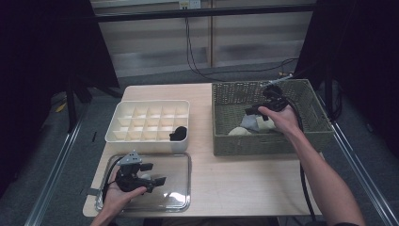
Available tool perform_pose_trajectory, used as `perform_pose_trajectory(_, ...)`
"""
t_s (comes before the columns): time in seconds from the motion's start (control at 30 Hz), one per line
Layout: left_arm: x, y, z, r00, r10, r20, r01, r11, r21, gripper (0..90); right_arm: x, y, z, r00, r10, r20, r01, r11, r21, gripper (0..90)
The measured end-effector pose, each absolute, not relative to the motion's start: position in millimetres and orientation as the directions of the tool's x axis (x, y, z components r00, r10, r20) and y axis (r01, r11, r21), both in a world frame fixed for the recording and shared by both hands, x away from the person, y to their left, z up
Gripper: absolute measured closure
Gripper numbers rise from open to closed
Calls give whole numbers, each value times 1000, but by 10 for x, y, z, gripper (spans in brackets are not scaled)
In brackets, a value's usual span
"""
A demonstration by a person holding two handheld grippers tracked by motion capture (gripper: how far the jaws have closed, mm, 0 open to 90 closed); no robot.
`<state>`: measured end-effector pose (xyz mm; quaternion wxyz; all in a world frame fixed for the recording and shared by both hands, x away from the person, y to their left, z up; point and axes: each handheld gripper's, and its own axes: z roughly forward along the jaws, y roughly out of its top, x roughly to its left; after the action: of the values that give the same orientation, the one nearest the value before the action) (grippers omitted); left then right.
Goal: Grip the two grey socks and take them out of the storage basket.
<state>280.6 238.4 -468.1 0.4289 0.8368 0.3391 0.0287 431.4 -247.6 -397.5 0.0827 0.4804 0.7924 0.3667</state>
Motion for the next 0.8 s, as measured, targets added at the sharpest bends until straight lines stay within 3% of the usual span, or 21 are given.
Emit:
perform_pose_trajectory(0.33, 2820, 2401, -4679, 773, 590, -234, 536, -410, 738, 162, 4717, -2466, -4216, -461, 867, 189, 771, 287, 569, 564)
perform_pose_trajectory(0.8, 2836, 2430, -4686, 771, 591, -236, 538, -406, 739, 155, 4949, -2437, -4538, -407, 902, 142, 851, 318, 419, 450)
